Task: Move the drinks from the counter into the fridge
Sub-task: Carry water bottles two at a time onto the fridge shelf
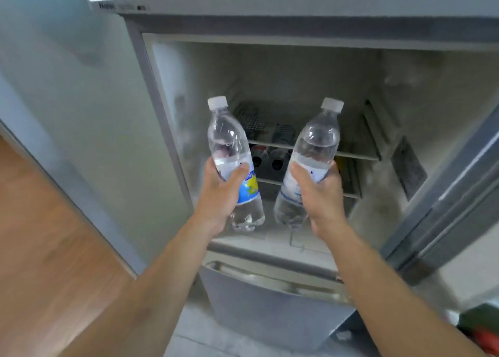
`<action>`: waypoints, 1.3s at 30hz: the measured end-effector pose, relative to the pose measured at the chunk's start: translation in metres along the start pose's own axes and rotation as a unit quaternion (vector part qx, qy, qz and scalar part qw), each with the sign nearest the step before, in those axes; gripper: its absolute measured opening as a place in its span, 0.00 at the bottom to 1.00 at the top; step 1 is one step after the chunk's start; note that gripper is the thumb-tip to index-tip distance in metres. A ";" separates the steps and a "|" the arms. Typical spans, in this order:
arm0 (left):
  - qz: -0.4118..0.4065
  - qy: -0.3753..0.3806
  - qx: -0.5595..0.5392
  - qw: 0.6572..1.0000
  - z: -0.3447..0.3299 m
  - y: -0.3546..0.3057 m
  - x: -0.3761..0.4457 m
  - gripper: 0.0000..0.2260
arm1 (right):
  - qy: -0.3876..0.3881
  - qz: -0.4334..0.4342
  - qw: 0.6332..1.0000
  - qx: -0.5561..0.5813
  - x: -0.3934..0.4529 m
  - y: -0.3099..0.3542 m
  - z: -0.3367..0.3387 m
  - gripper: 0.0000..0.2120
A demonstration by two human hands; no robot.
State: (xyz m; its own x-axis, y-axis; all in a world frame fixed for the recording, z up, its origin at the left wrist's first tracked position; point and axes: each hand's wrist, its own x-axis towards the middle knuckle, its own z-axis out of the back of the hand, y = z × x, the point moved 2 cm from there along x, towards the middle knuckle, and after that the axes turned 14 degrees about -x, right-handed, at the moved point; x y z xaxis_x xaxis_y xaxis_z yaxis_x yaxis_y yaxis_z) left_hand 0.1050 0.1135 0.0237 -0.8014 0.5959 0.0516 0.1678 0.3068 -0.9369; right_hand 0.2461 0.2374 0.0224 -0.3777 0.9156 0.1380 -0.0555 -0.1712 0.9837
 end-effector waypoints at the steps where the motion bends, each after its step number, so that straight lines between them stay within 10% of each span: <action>1: -0.016 0.005 0.009 1.000 -0.008 -0.008 0.014 0.12 | -0.008 0.014 1.000 0.007 0.016 0.011 -0.002 0.26; 6: -0.045 0.027 0.021 0.998 -0.037 -0.029 0.064 0.19 | -0.014 0.064 0.997 0.036 0.079 0.045 -0.013 0.11; 11: -0.057 0.035 -0.012 0.998 -0.060 -0.035 0.112 0.13 | 0.017 0.063 0.998 0.024 0.130 0.048 -0.025 0.32; 20: -0.183 0.075 0.130 0.972 -0.082 -0.029 0.197 0.24 | 0.027 0.056 0.998 -0.030 0.202 0.030 -0.068 0.25; 32: -0.119 0.067 0.182 0.974 -0.089 -0.007 0.265 0.40 | 0.071 0.053 0.989 -0.115 0.248 0.032 -0.097 0.38; 39: -0.120 0.013 0.328 0.937 -0.076 0.016 0.258 0.29 | 0.032 0.034 0.953 -0.299 0.231 0.004 -0.077 0.28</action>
State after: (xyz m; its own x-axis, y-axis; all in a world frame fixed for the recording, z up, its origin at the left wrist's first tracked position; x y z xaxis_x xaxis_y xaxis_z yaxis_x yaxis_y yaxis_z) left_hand -0.0556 0.3284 0.0483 -0.7547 0.5893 0.2883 -0.4117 -0.0832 -0.9075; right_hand 0.0874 0.4206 0.0491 -0.4535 0.8743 0.1731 -0.5388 -0.4236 0.7282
